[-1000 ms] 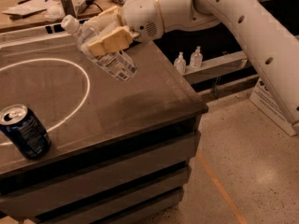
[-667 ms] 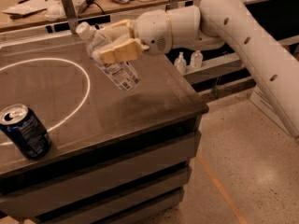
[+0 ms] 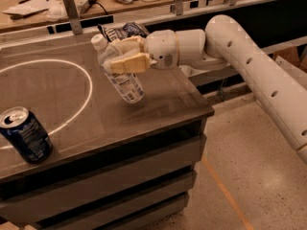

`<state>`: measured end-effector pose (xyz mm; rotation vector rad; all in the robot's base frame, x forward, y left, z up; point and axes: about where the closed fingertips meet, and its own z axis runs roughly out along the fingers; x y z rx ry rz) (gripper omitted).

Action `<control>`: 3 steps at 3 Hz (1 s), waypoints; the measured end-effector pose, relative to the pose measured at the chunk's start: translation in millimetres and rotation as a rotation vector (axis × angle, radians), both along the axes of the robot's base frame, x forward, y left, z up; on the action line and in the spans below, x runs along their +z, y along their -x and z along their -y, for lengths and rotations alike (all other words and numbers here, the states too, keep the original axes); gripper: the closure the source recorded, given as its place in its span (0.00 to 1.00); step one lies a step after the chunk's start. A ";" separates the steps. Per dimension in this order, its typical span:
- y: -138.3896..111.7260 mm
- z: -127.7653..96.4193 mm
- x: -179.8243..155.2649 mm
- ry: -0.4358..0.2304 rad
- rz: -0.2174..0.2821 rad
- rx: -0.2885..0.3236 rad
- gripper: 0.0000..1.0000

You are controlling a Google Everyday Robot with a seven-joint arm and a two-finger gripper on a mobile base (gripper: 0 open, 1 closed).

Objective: Place blue plastic bottle upright

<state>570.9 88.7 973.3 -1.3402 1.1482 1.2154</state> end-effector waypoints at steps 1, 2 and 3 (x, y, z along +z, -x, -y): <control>-10.8 0.9 -10.0 -0.046 -0.025 -0.016 1.00; -18.8 3.9 -18.4 -0.099 -0.054 -0.032 0.85; -21.1 8.5 -19.7 -0.122 -0.062 -0.036 0.62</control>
Offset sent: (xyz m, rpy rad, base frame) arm 0.0318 -0.0158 -0.0312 0.1692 0.0963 -0.0632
